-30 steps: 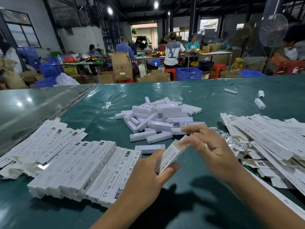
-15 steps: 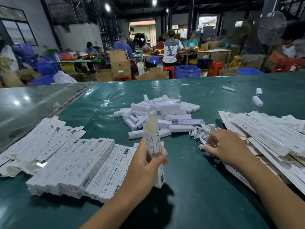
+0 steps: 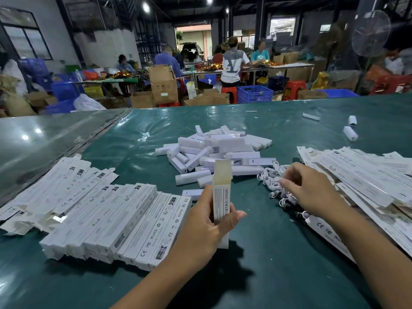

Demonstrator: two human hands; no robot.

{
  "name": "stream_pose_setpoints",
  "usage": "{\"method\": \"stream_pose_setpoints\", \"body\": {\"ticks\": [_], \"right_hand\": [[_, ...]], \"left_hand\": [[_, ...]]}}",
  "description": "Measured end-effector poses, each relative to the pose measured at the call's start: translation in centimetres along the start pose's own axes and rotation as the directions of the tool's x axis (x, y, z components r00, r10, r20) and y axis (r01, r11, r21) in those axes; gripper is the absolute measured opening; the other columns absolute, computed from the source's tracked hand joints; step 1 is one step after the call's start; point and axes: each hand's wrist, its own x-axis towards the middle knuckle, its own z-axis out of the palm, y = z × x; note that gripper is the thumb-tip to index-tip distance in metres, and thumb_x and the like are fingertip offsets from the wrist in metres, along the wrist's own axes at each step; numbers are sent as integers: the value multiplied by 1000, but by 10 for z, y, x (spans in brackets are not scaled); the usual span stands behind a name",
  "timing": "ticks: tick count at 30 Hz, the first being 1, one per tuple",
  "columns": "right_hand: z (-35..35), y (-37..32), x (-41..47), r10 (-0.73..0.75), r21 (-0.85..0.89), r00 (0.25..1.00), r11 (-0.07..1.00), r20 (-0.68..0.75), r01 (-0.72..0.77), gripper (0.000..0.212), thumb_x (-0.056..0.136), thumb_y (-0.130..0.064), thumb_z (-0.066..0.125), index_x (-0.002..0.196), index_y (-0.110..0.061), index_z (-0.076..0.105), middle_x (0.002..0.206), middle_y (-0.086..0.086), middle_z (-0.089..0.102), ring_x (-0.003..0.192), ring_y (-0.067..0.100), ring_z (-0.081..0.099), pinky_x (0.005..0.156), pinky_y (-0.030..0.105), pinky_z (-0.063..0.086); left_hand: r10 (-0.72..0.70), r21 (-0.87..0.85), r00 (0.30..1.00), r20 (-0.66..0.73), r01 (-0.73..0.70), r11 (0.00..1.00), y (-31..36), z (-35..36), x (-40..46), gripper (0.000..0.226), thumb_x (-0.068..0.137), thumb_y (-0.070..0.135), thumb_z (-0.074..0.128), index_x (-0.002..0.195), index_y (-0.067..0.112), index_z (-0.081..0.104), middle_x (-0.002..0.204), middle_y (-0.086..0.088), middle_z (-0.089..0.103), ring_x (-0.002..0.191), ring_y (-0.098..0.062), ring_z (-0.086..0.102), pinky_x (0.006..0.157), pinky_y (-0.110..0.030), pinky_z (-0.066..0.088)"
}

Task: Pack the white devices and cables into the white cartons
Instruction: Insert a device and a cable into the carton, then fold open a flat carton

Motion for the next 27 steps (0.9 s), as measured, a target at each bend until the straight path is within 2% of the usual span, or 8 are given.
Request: {"method": "stream_pose_setpoints", "body": {"ticks": [3,5,8,11,15,18,22,27], "right_hand": [[-2,0,-1,48,209,998,976,46,-57,3,96,-22,70,94,-23,68,79,-1,72,55,4,59,52,20,44],[-3,-2,-2,83,395,991,911,102,-117,2,96,-14,69,94,-14,71,75,6,68,51,8,56,52,23,47],[-7,-13,-9,99,707,962,659,256,-256,11,88,-13,71,92,-2,70,74,11,64,59,13,63,57,20,56],[-2,-32,-18,-9,818,930,479,366,-318,6,77,-17,74,77,-13,78,76,8,69,69,11,70,66,19,59],[23,-53,-36,-171,851,875,375,452,-367,7,78,-16,78,82,-10,78,87,14,73,85,21,74,77,25,61],[33,-61,-47,-229,843,870,441,438,-308,11,82,-22,81,87,-14,75,89,15,73,84,22,73,75,28,60],[32,-61,-47,-254,660,915,751,313,-17,5,88,-28,76,91,-26,73,90,7,76,77,16,69,59,27,55],[26,-66,-49,-361,601,897,786,255,146,11,91,-11,74,89,-21,76,81,2,76,72,17,71,57,25,55]], "left_hand": [[-15,-10,1000,-5,15,1000,-1,-2,1,42,74,71,73,100,41,58,92,-1,68,91,-29,68,85,-48,58],[-22,-15,1000,0,22,1000,-2,-3,1,43,74,70,75,100,40,59,89,1,67,88,-28,67,82,-43,59],[-19,-18,1000,-1,19,1000,-4,-3,2,34,78,59,77,99,40,60,84,7,66,78,-13,65,74,-27,56],[-17,-44,998,-60,15,999,-4,-2,1,24,81,36,79,96,37,61,76,4,64,69,-11,62,67,-22,53],[-47,-131,988,-144,28,991,-3,-2,2,33,77,33,82,101,16,66,81,-10,70,73,-22,70,71,-31,60],[-17,-146,988,-153,-6,989,-2,-1,1,30,83,30,75,100,7,67,77,-9,71,67,-15,68,67,-22,55],[-2,-107,991,-130,-12,994,-5,-1,1,21,88,35,74,92,16,68,75,-3,70,68,-14,68,67,-20,53],[21,-69,994,-111,-28,997,-4,0,0,28,84,49,75,91,23,68,78,-4,70,70,-15,68,67,-24,54]]}}
